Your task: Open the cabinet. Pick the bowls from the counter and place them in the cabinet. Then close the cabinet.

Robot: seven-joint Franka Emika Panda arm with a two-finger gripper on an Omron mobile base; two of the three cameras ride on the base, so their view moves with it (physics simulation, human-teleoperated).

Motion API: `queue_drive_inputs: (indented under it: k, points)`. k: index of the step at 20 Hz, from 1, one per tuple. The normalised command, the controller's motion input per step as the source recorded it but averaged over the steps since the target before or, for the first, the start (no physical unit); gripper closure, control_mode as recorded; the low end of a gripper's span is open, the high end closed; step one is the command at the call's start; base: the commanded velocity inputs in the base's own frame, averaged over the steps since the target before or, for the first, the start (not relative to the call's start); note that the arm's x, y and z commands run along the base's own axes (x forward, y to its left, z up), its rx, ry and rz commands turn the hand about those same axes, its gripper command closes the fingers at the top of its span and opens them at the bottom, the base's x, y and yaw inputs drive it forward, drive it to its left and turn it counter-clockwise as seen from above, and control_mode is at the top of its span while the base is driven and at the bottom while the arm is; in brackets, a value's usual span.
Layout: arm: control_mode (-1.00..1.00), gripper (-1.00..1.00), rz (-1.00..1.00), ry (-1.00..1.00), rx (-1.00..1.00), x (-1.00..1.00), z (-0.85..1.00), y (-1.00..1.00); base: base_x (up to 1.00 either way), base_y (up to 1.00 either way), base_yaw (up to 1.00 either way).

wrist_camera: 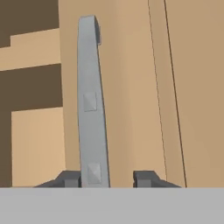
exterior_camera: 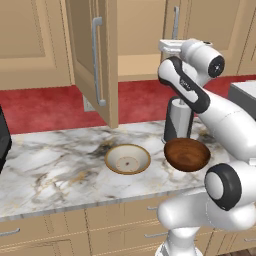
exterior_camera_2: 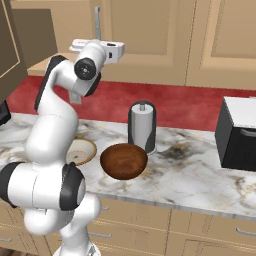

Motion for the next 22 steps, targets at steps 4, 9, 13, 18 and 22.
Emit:
queue_drive_inputs:
  k: [4,9,13,18,22]
  points:
    - [-1.00,1.00,0.00,0.00,0.00,-0.11,0.00,-0.18,0.00,0.00,0.00]
    - [-1.00,1.00,-0.03,0.00,-0.07,-0.42,0.02,-0.87,0.00,0.00,0.00]
    - [-1.00,1.00,-0.05,0.00,-0.14,-0.45,0.00,-1.00,0.00,0.00,0.00]
    - [-1.00,1.00,-0.06,0.00,-0.19,-0.43,0.00,-1.00,0.00,0.00,0.00]
    - [-1.00,1.00,-0.09,0.03,-0.19,-0.44,0.00,-1.00,0.00,0.00,0.00]
